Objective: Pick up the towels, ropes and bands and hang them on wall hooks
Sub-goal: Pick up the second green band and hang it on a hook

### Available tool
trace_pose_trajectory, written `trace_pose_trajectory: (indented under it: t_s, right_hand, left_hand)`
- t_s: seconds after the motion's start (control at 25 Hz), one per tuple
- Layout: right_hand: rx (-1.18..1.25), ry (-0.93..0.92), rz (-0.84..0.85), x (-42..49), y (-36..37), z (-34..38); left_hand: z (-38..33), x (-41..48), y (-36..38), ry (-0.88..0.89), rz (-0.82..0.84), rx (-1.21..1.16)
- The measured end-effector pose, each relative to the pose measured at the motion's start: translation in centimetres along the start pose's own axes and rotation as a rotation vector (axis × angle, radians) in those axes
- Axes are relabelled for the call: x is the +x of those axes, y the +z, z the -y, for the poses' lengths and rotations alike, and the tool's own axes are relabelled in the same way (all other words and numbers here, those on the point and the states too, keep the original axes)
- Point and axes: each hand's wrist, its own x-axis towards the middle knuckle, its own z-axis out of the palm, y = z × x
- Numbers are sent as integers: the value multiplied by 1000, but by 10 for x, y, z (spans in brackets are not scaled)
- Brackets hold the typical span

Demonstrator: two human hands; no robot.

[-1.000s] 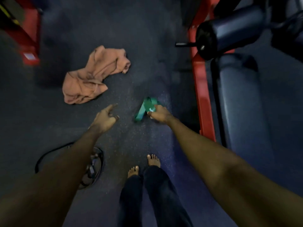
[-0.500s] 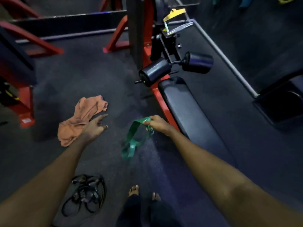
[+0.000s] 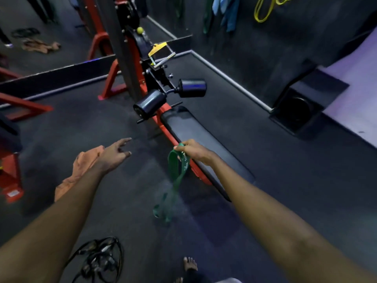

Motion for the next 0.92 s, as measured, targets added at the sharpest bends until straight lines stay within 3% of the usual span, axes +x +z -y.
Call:
trace_pose_trajectory:
  t_s: [0.16, 0.48, 0.8, 0.92]
  right_hand:
    - [18, 11, -137, -83, -41, -17]
    - [-51, 48, -599, -222, -173, -56]
    - [-12, -76, -817, -307, -345, -52]
    - [11, -135, -805, -316, -403, -55]
  left_hand:
    - [-62, -14, 13, 119, 17, -20]
    - [-186, -42, 47, 346, 98, 32]
    - [-358, -44, 70, 512, 1, 96]
    - [-410, -33, 77, 526, -25, 42]
